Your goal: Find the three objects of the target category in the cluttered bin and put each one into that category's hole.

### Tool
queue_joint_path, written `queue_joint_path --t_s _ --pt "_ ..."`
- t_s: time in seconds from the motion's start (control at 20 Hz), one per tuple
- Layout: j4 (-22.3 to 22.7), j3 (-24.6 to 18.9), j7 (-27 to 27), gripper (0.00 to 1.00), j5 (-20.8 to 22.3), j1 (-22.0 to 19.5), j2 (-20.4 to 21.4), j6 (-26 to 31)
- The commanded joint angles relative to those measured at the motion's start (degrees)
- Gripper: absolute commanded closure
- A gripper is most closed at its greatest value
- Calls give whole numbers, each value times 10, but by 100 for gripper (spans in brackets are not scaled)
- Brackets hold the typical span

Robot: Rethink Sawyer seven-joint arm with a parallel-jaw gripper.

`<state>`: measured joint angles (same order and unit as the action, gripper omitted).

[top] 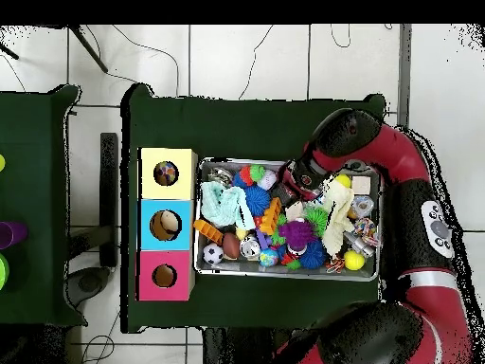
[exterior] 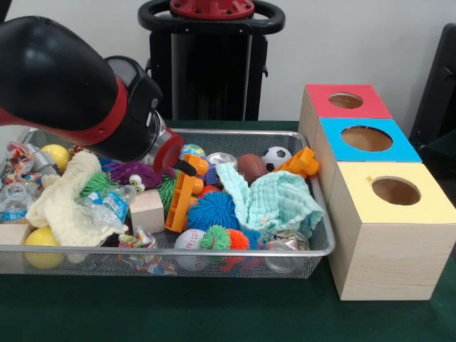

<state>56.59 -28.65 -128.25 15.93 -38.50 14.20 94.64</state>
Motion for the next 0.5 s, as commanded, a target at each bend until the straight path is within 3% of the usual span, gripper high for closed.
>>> queue_joint_path --t_s 0.05,0.5 --pt "-85 -21 67 0 -4 15 -40 60" --pt "-157 -26 62 0 -6 34 -68 106"
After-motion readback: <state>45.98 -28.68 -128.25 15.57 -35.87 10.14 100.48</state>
